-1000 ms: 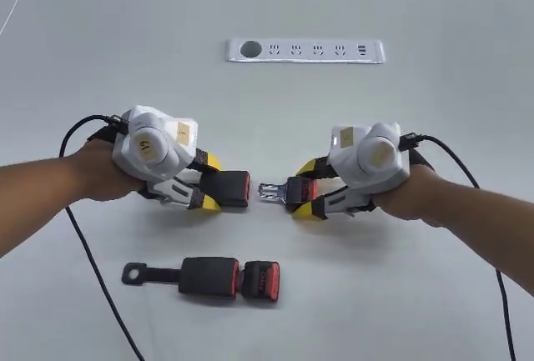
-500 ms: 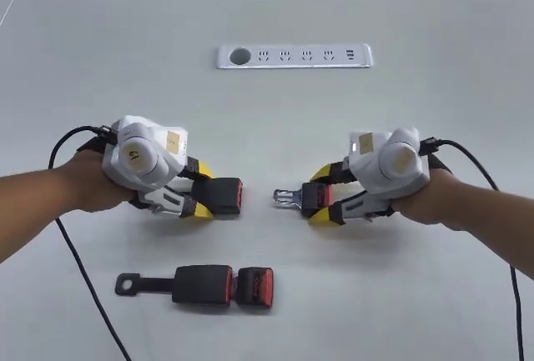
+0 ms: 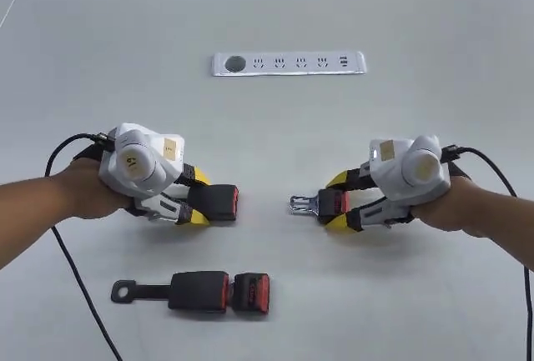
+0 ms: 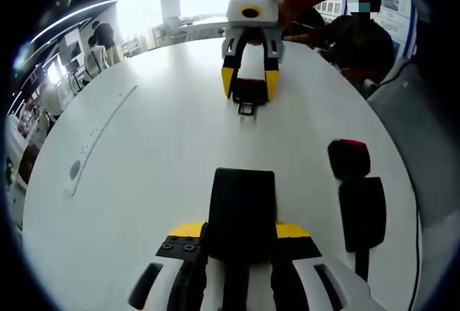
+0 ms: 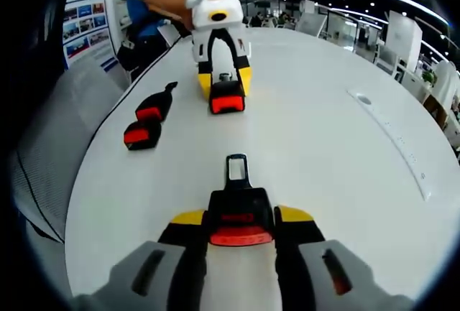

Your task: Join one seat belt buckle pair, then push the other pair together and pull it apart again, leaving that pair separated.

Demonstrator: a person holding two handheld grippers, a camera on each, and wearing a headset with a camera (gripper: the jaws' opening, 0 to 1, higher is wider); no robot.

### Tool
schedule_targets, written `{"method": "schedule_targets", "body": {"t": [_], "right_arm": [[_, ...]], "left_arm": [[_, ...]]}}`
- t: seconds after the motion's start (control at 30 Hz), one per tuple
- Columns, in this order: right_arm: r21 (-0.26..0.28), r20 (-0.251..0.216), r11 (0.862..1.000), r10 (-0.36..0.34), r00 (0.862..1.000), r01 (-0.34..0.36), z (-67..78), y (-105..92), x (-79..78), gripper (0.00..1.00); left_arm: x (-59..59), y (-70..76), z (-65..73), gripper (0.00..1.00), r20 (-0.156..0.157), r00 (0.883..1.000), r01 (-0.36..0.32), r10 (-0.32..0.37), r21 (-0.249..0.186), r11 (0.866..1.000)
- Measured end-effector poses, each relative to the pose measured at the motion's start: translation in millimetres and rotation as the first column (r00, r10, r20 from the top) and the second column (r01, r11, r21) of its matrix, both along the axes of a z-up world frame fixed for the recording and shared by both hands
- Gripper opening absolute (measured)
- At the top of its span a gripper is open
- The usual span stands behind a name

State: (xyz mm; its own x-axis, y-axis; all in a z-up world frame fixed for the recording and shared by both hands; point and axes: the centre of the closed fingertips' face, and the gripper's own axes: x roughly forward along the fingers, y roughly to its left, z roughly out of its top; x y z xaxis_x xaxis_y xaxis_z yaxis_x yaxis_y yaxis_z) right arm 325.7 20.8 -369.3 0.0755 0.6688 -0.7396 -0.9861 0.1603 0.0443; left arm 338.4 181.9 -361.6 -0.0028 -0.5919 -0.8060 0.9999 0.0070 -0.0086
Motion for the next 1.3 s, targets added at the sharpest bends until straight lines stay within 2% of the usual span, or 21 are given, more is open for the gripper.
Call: {"method": "schedule_targets", "body": {"t": [0.17, 0.27, 0.53, 0.57, 0.6, 0.63, 0.67, 0.7, 0.73, 0.77, 0.83, 0.93, 1.0, 1.03, 1.07, 1.13, 1.2, 1.23, 1.27, 1.3], "right_arm": [[0.008, 0.0, 1.0, 0.003, 1.0, -0.003, 2.3, -1.7, -2.1, 0.37], [-0.005, 0.002, 1.0, 0.013, 1.0, -0.013, 3.7, 0.1, -3.3, 0.37], [-0.027, -0.011, 1.0, -0.009, 1.0, 0.009, 4.7, -2.8, -5.8, 0.38], [-0.013, 0.011, 1.0, -0.006, 1.0, 0.006, 8.8, -2.0, -6.5, 0.39], [-0.006, 0.014, 1.0, -0.031, 0.999, 0.031, 10.2, -2.9, -4.1, 0.41], [0.016, 0.014, 0.998, -0.062, 0.998, 0.061, 13.4, -1.8, -1.8, 0.44], [0.044, 0.016, 0.995, -0.091, 0.996, 0.09, 17.5, -0.7, 0.9, 0.47], [0.046, 0.015, 0.993, -0.111, 0.994, 0.11, 18.4, -2.0, 1.4, 0.51], [0.041, 0.016, 0.99, -0.138, 0.99, 0.138, 18.5, -4.3, 3.0, 0.55], [0.035, 0.023, 0.989, -0.146, 0.989, 0.146, 18.1, -5.6, 2.9, 0.58], [0.036, 0.037, 0.983, -0.182, 0.983, 0.181, 19.5, -7.5, 2.8, 0.62], [0.059, 0.074, 0.965, -0.258, 0.963, 0.254, 25.3, -9.8, 7.7, 0.67], [0.093, 0.065, 0.943, -0.326, 0.943, 0.319, 31.4, -9.0, 8.9, 0.73], [0.115, 0.073, 0.928, -0.363, 0.929, 0.353, 35.7, -9.6, 10.8, 0.74], [0.118, 0.083, 0.922, -0.378, 0.922, 0.368, 37.9, -11.1, 11.4, 0.74], [0.145, 0.079, 0.889, -0.449, 0.89, 0.435, 43.4, -13.6, 12.9, 0.75], [0.172, 0.077, 0.864, -0.491, 0.868, 0.474, 48.7, -14.8, 13.7, 0.77], [0.183, 0.088, 0.848, -0.518, 0.851, 0.498, 52.5, -16.6, 13.8, 0.77], [0.186, 0.096, 0.839, -0.534, 0.84, 0.512, 55.0, -17.9, 13.1, 0.77], [0.19, 0.098, 0.829, -0.549, 0.83, 0.526, 57.7, -18.4, 11.1, 0.78]], "left_arm": [[-0.5, -0.1, -0.1, 0.35, -0.001, 1.0, -0.011, 0.011, 0.001, 1.0], [-0.7, -0.2, 0.0, 0.35, -0.001, 1.0, -0.011, 0.011, 0.004, 1.0], [-1.3, -2.1, 0.4, 0.35, 0.002, 1.0, 0.001, -0.001, 0.052, 0.999], [1.4, -1.0, 2.0, 0.36, 0.047, 0.999, 0.019, -0.023, 0.074, 0.997], [2.8, -2.8, 4.1, 0.4, 0.081, 0.996, 0.036, -0.041, 0.071, 0.997], [-1.7, -4.5, 5.4, 0.44, 0.054, 0.998, 0.015, -0.018, 0.059, 0.998], [-5.1, -9.2, 9.4, 0.49, 0.003, 0.999, -0.041, 0.041, 0.026, 0.999], [-3.3, -10.7, 11.2, 0.55, -0.01, 0.998, -0.065, 0.065, 0.008, 0.998], [-0.6, -12.4, 14.4, 0.6, 0.0, 0.997, -0.08, 0.08, -0.012, 0.997], [0.8, -11.3, 15.5, 0.63, 0.007, 0.996, -0.085, 0.085, -0.012, 0.996], [0.5, -8.9, 16.9, 0.69, -0.001, 0.993, -0.12, 0.12, -0.001, 0.993], [-0.9, -5.9, 21.7, 0.75, 0.015, 0.991, -0.135, 0.135, -0.007, 0.991], [0.1, -1.8, 22.8, 0.79, 0.002, 0.983, -0.186, 0.186, -0.009, 0.983], [1.7, 0.4, 23.7, 0.8, -0.004, 0.976, -0.218, 0.218, -0.019, 0.976], [2.4, 0.9, 25.8, 0.81, -0.005, 0.971, -0.241, 0.241, -0.033, 0.97], [3.9, 4.1, 30.1, 0.84, -0.017, 0.952, -0.307, 0.306, -0.063, 0.95], [4.1, 6.6, 34.3, 0.87, -0.026, 0.935, -0.354, 0.354, -0.09, 0.931], [5.4, 9.5, 37.4, 0.88, -0.025, 0.92, -0.391, 0.391, -0.111, 0.914], [5.3, 11.4, 39.2, 0.9, -0.029, 0.91, -0.414, 0.414, -0.124, 0.902], [3.4, 13.9, 41.7, 0.92, -0.048, 0.889, -0.457, 0.455, -0.137, 0.879]]}}
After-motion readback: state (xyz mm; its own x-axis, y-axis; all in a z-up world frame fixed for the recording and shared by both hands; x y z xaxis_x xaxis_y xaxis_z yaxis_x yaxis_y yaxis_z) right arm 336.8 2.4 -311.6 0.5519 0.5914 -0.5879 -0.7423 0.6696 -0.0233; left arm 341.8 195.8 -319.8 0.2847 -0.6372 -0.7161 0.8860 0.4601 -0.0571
